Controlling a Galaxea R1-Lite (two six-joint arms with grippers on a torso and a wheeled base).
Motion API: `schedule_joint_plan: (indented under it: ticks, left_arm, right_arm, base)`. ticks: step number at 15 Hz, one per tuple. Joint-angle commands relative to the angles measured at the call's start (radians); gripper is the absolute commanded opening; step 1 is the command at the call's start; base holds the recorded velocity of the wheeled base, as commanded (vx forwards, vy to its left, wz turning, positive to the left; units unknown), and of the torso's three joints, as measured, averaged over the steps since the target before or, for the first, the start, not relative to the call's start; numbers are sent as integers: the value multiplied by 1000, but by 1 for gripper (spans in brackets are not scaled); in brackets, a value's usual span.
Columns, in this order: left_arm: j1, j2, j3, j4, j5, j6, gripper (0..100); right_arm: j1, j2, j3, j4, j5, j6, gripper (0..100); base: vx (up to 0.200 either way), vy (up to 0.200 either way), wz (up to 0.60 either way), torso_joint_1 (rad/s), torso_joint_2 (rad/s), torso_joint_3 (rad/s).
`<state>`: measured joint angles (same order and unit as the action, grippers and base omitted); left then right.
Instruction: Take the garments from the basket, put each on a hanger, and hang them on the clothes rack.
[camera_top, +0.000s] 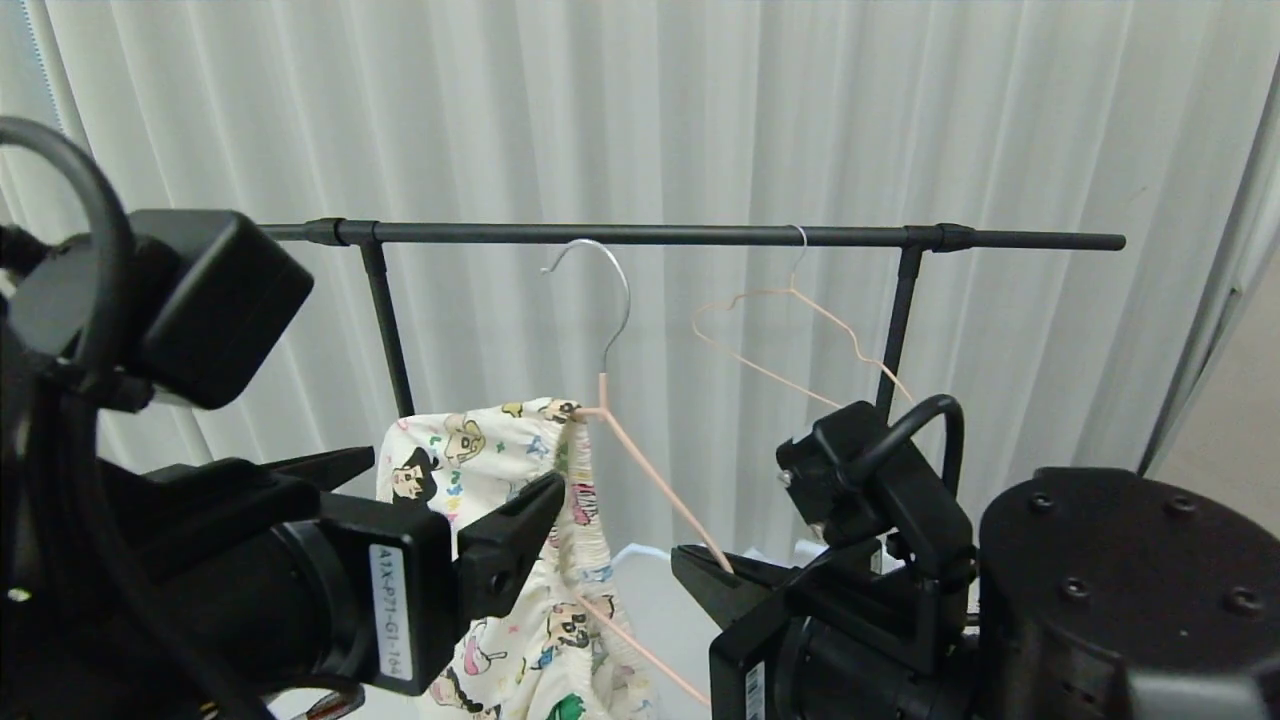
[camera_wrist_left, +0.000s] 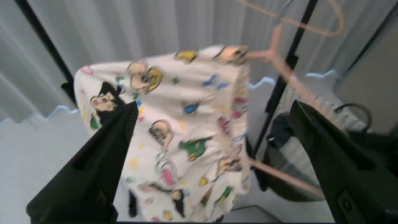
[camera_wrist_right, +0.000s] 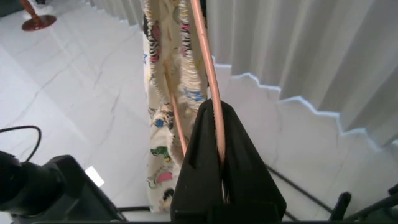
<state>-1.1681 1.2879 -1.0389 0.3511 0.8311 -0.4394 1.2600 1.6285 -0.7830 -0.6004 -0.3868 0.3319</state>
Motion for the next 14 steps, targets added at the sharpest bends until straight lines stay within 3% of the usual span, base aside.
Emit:
schedule_joint_plan:
  ticks: [1,4,7,9,12,14]
  left_arm:
    - [-1,-96,85,0,0,27,100]
    - [-7,-297,206,0,-41,234,100]
    - [-21,-529,266,0,-346,501,100]
    - [39,-535,273,-3,-443,545,100]
    - [39,-440,283,-76,-461,571,100]
    - [28,-389,284,-96,-569,571,100]
  right_arm:
    - [-19,-49,64,-36,0,-28,0]
    - [-37,-145,179,-105,9,-113,0]
    - [-37,-251,278,-117,66,-180,0]
    - [-31,-332,357,-117,152,-238,0]
    - [15,-380,432,-117,178,-266,0]
    - [71,-401,461,-117,186,-266,0]
  base:
    - [0,0,0,0,0,0]
    - [0,0,0,0,0,0]
    - [0,0,0,0,0,0]
    - [0,0,0,0,0,0]
    - [0,0,0,0,0,0]
    - [0,0,0,0,0,0]
